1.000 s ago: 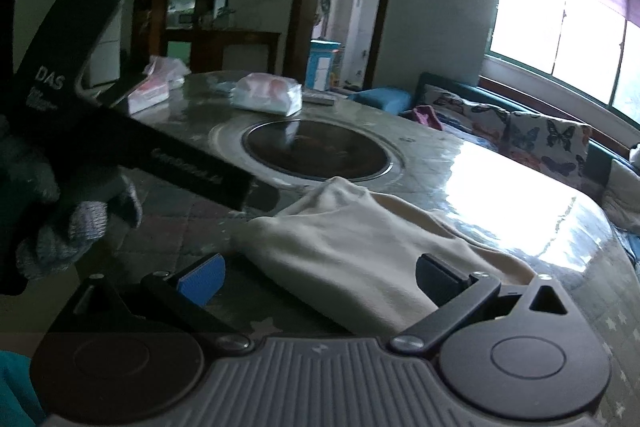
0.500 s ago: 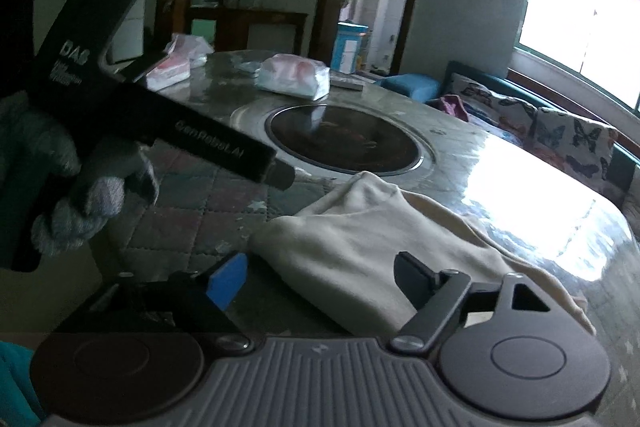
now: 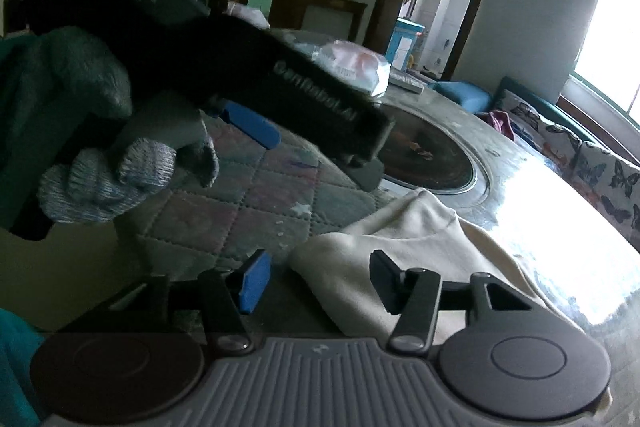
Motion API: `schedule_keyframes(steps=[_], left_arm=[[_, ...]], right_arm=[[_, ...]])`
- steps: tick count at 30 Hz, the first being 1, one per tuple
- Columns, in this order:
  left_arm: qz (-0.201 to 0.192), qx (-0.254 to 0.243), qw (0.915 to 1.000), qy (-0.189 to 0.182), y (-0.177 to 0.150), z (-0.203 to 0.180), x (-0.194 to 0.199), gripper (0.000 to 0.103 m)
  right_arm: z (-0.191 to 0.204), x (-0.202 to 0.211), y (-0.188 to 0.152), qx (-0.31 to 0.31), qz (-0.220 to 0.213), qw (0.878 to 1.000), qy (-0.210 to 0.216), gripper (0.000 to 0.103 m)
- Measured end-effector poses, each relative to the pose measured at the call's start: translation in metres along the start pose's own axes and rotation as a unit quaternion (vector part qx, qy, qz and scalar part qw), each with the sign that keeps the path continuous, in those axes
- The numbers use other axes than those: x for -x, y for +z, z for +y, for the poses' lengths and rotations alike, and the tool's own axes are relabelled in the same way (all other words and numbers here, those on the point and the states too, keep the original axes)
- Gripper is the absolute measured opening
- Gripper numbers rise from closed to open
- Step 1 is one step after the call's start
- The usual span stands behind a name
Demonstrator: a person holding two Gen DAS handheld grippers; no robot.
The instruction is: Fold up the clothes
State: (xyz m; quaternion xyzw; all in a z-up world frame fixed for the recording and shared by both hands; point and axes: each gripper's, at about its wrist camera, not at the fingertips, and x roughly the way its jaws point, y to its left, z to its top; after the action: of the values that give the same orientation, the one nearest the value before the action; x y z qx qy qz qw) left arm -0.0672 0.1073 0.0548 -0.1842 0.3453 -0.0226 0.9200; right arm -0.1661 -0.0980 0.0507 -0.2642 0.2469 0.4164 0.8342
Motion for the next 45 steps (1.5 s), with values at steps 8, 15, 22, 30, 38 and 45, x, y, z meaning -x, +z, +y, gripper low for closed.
schedule_keyframes(steps=[8,15,22,30,38,45], left_arm=[[0.025,0.067,0.9963,-0.047,0.004,0.004,-0.009,0.103],[0.050,0.116,0.9890,-0.077,0.004,0.003,-0.021,0.103],[0.079,0.159,0.9775,-0.114,0.002,-0.001,-0.035,0.099],[0.109,0.223,0.9523,-0.177,-0.005,-0.005,-0.057,0.070],[0.132,0.236,0.9459,-0.179,-0.012,0.007,-0.072,0.019],[0.128,0.216,0.9514,-0.179,-0.011,0.008,-0.069,0.018]], right_arm=[[-0.010,-0.011,-0.005,-0.017,0.020,1.000,0.004,0.022],[-0.041,0.008,-0.009,-0.100,-0.013,0.994,0.039,0.005],[-0.073,0.034,-0.016,-0.169,-0.054,0.982,0.063,0.004],[-0.083,0.052,-0.019,-0.183,-0.076,0.977,0.080,0.004],[-0.077,0.049,-0.027,-0.183,-0.069,0.976,0.094,0.009],[-0.106,0.073,-0.058,-0.235,-0.069,0.969,0.026,0.021]])
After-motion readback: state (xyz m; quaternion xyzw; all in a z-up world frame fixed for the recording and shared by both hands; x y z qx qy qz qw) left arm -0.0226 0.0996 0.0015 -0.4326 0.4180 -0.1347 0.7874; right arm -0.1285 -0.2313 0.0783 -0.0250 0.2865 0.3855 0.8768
